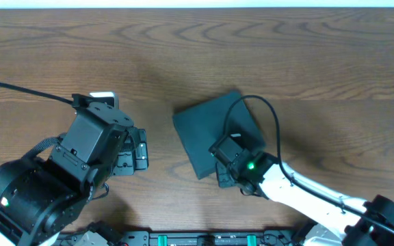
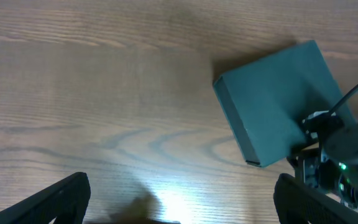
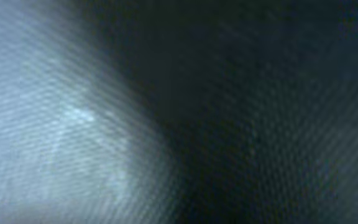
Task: Pack container
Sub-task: 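Rotate the closed box with the right gripper on its lid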
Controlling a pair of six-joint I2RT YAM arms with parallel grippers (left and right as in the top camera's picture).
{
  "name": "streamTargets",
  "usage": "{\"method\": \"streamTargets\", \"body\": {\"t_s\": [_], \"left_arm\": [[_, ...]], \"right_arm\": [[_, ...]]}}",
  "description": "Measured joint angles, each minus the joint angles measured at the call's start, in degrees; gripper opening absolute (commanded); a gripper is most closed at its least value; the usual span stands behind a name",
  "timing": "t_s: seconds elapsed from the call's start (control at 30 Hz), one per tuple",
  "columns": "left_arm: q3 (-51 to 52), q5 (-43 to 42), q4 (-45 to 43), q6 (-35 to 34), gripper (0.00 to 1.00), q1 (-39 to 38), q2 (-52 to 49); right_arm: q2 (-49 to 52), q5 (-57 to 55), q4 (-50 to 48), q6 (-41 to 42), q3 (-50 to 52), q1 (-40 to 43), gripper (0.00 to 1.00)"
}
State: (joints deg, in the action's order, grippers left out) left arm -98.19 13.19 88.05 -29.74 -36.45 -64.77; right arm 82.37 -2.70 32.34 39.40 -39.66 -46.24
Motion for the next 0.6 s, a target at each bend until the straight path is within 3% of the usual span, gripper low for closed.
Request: {"method": "streamTargets", "body": {"t_s": [0.6], "left_arm": [[0.0, 0.0, 0.0, 0.0, 0.95, 0.0, 0.0]], "right_arm": [[5.5, 10.0, -20.9, -1.5, 0.1, 4.6, 0.02]]}}
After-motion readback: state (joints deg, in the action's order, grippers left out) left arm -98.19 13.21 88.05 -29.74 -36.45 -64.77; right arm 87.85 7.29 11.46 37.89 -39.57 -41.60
